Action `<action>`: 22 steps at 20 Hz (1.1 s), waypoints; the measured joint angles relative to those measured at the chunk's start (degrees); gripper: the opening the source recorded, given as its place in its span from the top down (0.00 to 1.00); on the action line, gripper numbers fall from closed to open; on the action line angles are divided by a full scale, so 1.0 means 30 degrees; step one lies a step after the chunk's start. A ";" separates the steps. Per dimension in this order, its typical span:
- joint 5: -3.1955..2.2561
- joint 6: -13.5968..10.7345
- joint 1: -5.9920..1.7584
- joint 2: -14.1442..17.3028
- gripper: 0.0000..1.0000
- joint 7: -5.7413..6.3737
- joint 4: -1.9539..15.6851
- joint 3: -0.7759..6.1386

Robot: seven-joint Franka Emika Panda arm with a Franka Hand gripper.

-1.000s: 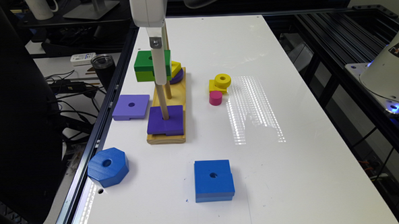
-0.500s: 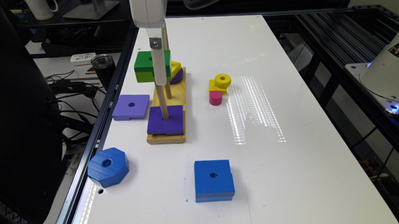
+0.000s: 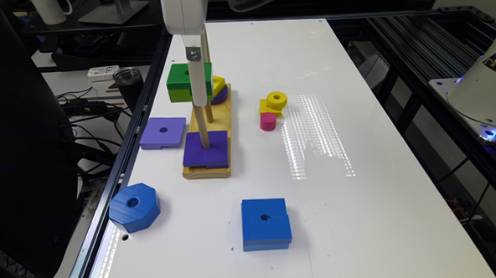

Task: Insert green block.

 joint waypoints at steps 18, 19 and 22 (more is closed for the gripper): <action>-0.0191 0.0210 0.0000 0.0261 1.00 0.0014 0.0008 -0.0007; -0.0202 0.0212 0.0000 0.0265 1.00 0.0014 0.0008 -0.0006; -0.0219 0.0216 0.0000 0.0274 1.00 0.0015 0.0008 -0.0007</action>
